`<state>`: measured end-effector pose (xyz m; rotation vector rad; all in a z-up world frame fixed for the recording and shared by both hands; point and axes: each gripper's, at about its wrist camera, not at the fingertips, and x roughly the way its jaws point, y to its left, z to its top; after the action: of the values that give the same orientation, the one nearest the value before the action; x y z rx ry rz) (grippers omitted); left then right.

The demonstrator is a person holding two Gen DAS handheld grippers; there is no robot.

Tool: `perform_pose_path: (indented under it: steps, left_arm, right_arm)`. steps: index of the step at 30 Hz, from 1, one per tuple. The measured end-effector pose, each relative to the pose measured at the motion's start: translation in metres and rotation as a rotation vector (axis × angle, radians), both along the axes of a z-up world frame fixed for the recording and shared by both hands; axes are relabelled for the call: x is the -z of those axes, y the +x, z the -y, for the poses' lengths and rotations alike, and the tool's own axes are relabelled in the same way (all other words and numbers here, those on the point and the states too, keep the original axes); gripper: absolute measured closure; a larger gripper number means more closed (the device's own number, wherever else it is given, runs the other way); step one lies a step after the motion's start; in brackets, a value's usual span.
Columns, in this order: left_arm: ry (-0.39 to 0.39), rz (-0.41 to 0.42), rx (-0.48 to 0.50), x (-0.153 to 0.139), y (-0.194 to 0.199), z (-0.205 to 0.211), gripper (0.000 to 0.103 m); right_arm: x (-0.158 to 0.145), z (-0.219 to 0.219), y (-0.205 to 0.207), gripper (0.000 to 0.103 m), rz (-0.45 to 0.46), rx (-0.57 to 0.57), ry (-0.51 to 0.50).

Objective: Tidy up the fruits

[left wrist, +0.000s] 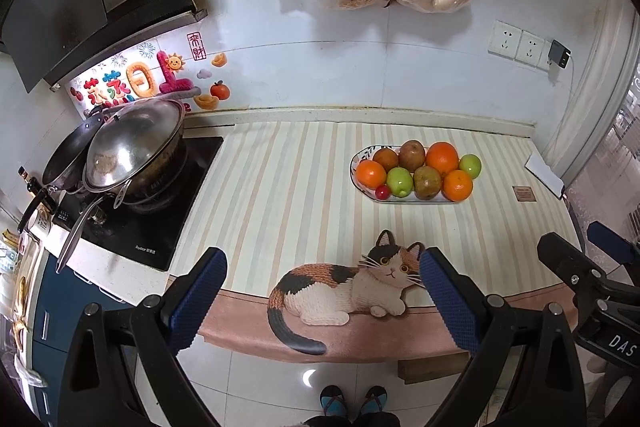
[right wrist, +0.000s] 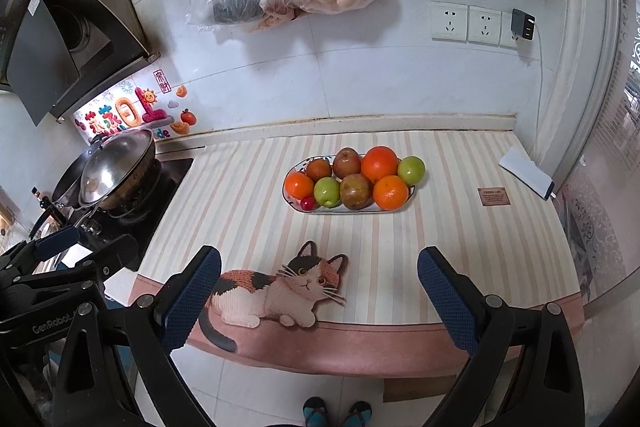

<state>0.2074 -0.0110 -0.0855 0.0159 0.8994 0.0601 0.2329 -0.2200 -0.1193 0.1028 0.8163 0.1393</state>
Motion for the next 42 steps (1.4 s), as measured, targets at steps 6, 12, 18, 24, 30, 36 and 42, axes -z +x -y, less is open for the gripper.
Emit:
perform_pose_path:
  steps: [6, 12, 18, 24, 30, 36, 42]
  left_arm:
    - [-0.002, -0.004, 0.005, 0.0013, 0.0000, 0.0005, 0.004]
    - [-0.001, 0.000, 0.007, -0.0018, -0.0001, 0.0011, 0.004]
    - [-0.004, 0.000, 0.009, -0.0031, 0.0002, 0.0012, 0.004]
    - [-0.004, 0.000, 0.009, -0.0039, 0.0003, 0.0014, 0.004]
    - [-0.007, 0.000, 0.008, -0.0041, -0.0004, 0.0009, 0.004]
    - [-0.009, 0.002, 0.005, -0.0046, -0.0011, 0.0001, 0.004]
    - [-0.012, 0.000, 0.006, -0.0056, -0.0029, -0.0009, 0.004]
  right_arm:
    - [0.0021, 0.0005, 0.0001, 0.002, -0.003, 0.005, 0.000]
    - [0.0021, 0.0034, 0.0011, 0.002, -0.001, 0.012, 0.005]
    - [0.0012, 0.0060, 0.0006, 0.002, 0.003, 0.017, 0.009]
    - [0.0010, 0.0063, 0.0009, 0.002, 0.002, 0.016, 0.007]
    - [0.0009, 0.0062, 0.0004, 0.002, 0.001, 0.018, 0.010]
    - [0.0013, 0.0067, 0.0003, 0.002, 0.003, 0.019, 0.007]
    - [0.0026, 0.0082, -0.0025, 0.002, -0.001, 0.024, 0.006]
